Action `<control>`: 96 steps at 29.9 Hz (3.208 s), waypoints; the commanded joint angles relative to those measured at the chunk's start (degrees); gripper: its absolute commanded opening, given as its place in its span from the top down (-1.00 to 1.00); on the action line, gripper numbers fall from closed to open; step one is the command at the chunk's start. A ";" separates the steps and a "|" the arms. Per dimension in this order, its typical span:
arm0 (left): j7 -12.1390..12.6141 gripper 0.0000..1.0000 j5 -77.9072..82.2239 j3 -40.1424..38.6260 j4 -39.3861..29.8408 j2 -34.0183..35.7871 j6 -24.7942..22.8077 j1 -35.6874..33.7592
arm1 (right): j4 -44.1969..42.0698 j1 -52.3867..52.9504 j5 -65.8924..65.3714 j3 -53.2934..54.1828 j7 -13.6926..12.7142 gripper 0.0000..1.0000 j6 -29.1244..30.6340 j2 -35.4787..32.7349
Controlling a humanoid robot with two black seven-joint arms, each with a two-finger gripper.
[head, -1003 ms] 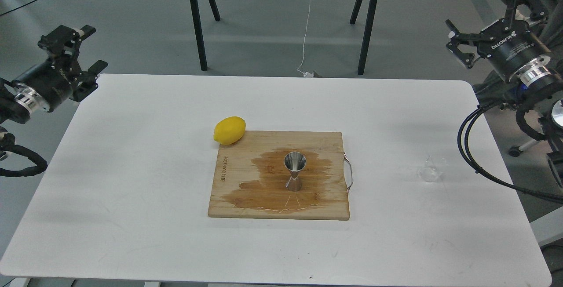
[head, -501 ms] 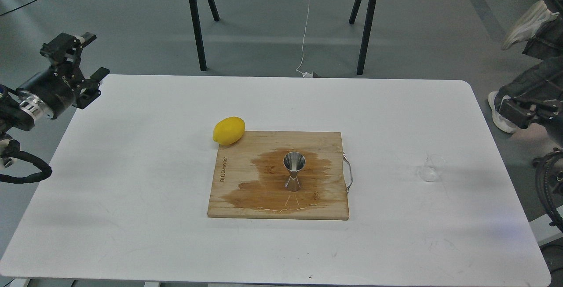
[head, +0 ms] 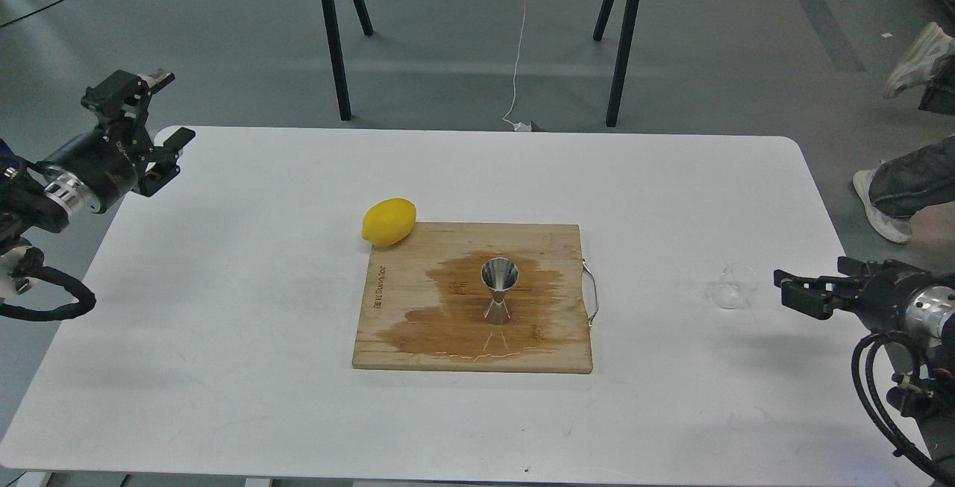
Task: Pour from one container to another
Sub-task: 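Lower the right gripper to the small clear glass and grasp it, then lift the glass with the right gripper and move it above the jigger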
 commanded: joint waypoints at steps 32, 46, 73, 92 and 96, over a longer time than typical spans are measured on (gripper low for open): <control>0.00 -0.91 0.21 0.00 0.48 -0.03 0.00 1.11 | -16.11 8.97 -14.80 -1.35 0.15 -0.96 0.01 16.60; 0.00 -0.92 0.12 -0.09 1.28 -0.12 0.00 1.46 | -21.04 12.40 -18.05 -1.35 0.15 -0.90 0.01 19.51; 0.00 -0.93 0.12 -0.09 1.72 -0.12 0.00 1.55 | -20.25 12.57 -19.55 -3.99 0.68 0.45 0.01 19.51; 0.00 -0.93 -0.05 0.00 1.72 -1.70 0.00 1.46 | -4.53 45.34 -29.66 -30.32 -1.79 0.49 0.01 15.91; 0.00 -0.93 -0.05 0.00 1.72 -1.79 0.00 1.46 | 0.65 51.49 -31.93 -39.13 -2.14 0.49 0.01 15.38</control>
